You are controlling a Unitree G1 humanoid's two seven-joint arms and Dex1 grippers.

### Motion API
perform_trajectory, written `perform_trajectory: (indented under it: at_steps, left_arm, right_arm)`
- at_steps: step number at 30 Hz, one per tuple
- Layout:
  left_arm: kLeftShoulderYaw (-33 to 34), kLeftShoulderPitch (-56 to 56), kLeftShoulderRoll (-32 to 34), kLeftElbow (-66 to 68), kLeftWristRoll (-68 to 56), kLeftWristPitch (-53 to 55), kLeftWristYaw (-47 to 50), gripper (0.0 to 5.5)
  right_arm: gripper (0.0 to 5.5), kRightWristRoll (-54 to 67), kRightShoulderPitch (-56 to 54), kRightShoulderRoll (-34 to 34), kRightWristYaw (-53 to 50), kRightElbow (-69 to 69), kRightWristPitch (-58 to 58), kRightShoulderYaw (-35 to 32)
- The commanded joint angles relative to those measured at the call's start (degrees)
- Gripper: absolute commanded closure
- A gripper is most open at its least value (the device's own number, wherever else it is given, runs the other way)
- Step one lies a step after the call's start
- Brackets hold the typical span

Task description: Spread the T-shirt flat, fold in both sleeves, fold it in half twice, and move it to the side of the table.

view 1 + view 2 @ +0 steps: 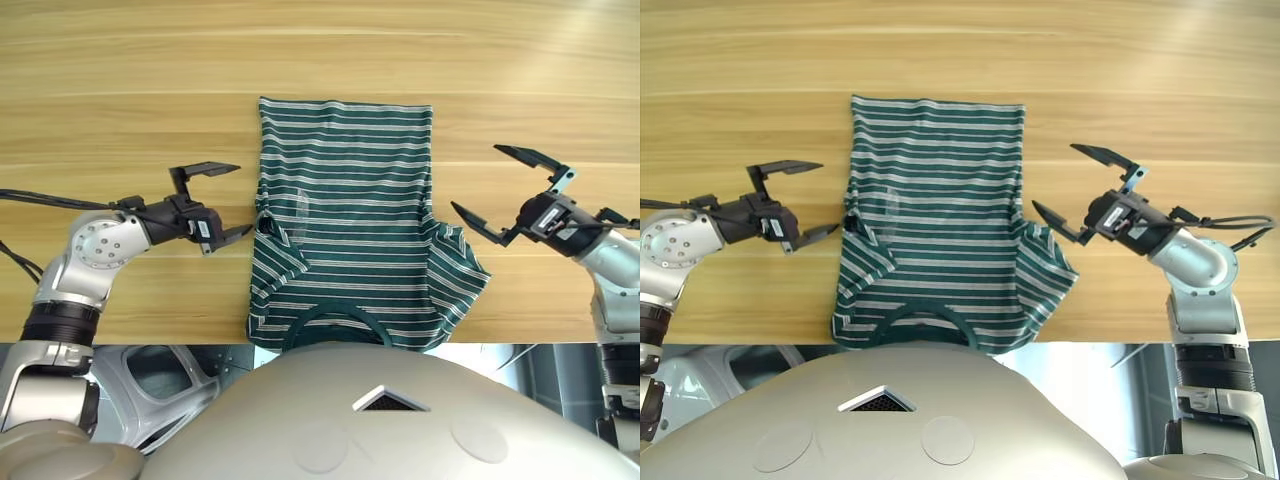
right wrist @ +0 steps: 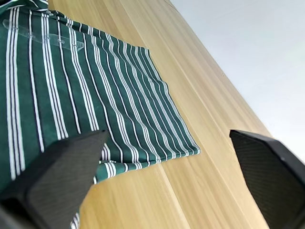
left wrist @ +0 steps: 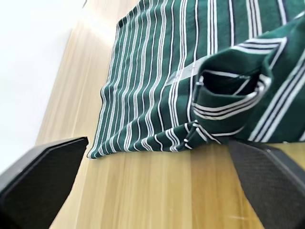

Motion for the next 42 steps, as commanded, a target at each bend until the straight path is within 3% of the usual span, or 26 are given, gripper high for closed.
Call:
perform_trajectory:
  at_steps: [1,26,30,35,42]
  left_arm:
    - [-0.97,-1.08,-0.43,0.13,0.9,-0.23,0.31,0.1]
    - [-6.03,-4.43,-6.06,1.32,6.3,2.46,3.31,0.1]
    - [-4.96,-1.99,-5.85,-2.76,-2.14,1.97,0.75,0.1]
    - [-2.79,3.16,-3.61,-12.21,-19.26,1.44,-4.15,0.1]
    - [-0.64,5.05,-4.03,-13.28,-22.21,1.64,-5.97,0.1]
  right_arm:
    - [0.14,-0.42,0.15,0.24,0.35,0.05,0.39,0.38]
    - [0.14,-0.94,-0.07,1.4,1.12,0.52,-0.19,2.81]
    - [0.14,-1.26,-0.06,-0.59,0.59,1.82,-0.58,-0.53]
    - [0.14,-16.49,5.02,-10.08,-3.33,10.92,-2.68,-4.2]
    - [0.14,-17.27,14.07,-15.11,0.01,9.85,-5.73,-3.65]
